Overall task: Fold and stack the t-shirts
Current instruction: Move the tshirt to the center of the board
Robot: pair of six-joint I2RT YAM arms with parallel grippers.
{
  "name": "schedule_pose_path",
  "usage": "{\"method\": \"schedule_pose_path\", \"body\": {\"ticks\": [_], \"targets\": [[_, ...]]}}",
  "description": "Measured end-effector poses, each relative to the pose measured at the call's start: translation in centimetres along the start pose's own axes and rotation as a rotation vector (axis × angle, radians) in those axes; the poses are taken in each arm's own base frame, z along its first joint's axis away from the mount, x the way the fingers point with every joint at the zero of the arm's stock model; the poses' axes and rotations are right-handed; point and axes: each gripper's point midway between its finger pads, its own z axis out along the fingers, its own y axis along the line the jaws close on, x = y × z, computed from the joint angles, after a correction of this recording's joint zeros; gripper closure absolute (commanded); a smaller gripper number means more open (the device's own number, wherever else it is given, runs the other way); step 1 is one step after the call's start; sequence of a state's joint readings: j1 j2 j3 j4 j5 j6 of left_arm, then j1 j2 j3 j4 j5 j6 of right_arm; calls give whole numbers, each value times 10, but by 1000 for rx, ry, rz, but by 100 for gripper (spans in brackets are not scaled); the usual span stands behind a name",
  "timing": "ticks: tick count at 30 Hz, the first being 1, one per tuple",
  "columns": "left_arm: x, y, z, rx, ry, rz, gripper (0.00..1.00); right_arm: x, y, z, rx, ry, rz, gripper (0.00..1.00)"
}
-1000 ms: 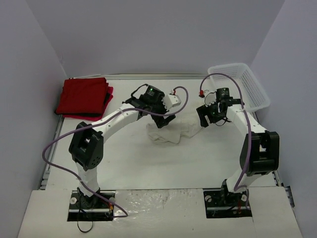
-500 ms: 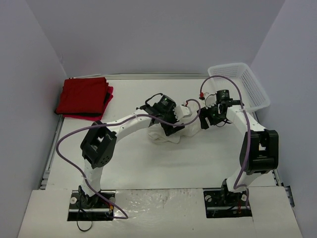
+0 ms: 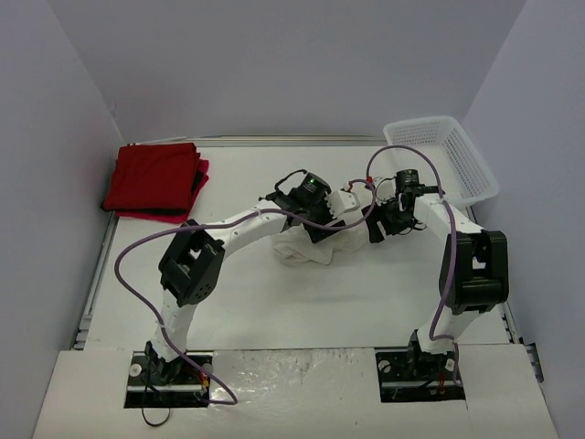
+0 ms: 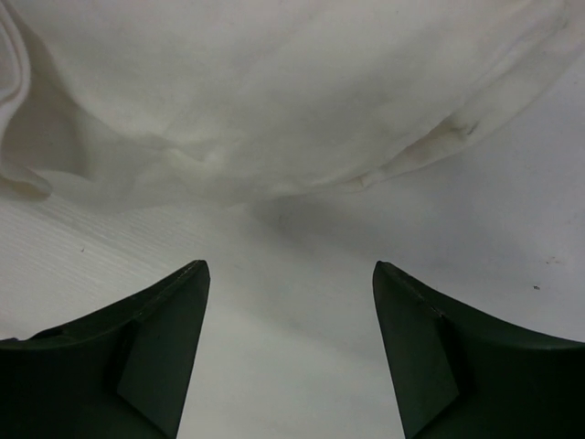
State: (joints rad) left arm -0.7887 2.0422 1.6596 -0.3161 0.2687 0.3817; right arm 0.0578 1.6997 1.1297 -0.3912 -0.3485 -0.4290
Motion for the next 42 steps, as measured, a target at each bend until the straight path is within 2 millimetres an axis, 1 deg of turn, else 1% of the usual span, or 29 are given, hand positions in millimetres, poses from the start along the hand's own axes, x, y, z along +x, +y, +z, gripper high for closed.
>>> {"method": "schedule_pose_path", "body": {"ticks": [2,4,5,7,8,9,10,11,15,16,18,20,21,22,23,24,25,26,28,29,32,34,35,36,37,38,39,41,42], "targets": [[4,-2,4,10,10,2,29,0,0,0,0,0,0,32],[7,-4,7,17,16,1,34,0,0,0,1,0,0,32],[7,-5,7,19,16,2,38,0,0,0,2,0,0,32],[7,-5,7,22,15,0,55,0,-1,0,3,0,-1,37],[6,-5,7,23,14,3,65,0,-1,0,4,0,-1,38],[7,-6,7,24,14,0,86,0,-1,0,4,0,-1,40],[7,-6,7,25,15,-3,94,0,-1,0,5,1,-1,41],[7,-6,8,25,17,-2,97,0,-1,0,6,1,-1,43],[9,-7,9,32,31,-4,98,2,-2,3,6,12,-1,50],[10,-7,9,32,33,-6,98,3,-2,4,5,15,-1,50],[11,-7,9,32,39,-8,98,4,-2,5,5,19,0,50],[12,-7,8,33,45,-9,98,4,-2,5,5,19,0,48],[13,-7,8,32,47,-9,95,4,-2,5,5,19,-1,46],[13,-7,7,29,50,-8,82,4,-2,5,5,19,0,46],[13,-6,7,26,50,-3,59,4,-2,5,5,19,-1,46],[13,-5,6,21,51,-1,57,4,-2,5,7,20,-1,46],[13,-4,6,19,52,2,53,4,-2,5,7,20,-1,45],[13,-4,6,14,54,1,45,4,-2,5,7,20,0,45],[14,-2,6,8,57,4,44,5,-2,5,6,22,0,45],[14,-2,6,6,58,4,41,6,-2,6,6,23,0,44],[14,-2,6,7,59,3,40,6,-2,6,10,25,0,44],[14,-3,6,10,58,3,44,7,-3,6,14,27,0,44],[14,-3,6,12,57,3,51,7,-3,6,16,28,0,44],[14,-4,6,14,58,1,68,7,-3,6,18,29,0,44],[15,-4,7,15,58,-4,74,7,-4,6,19,30,0,44],[15,-5,7,18,59,2,79,7,-4,6,21,31,0,44],[15,-5,8,23,58,5,82,8,-4,6,23,33,0,45],[18,-7,11,33,65,7,84,9,-5,6,27,35,0,45],[20,-9,13,40,70,7,87,9,-5,6,30,37,0,45]]}}
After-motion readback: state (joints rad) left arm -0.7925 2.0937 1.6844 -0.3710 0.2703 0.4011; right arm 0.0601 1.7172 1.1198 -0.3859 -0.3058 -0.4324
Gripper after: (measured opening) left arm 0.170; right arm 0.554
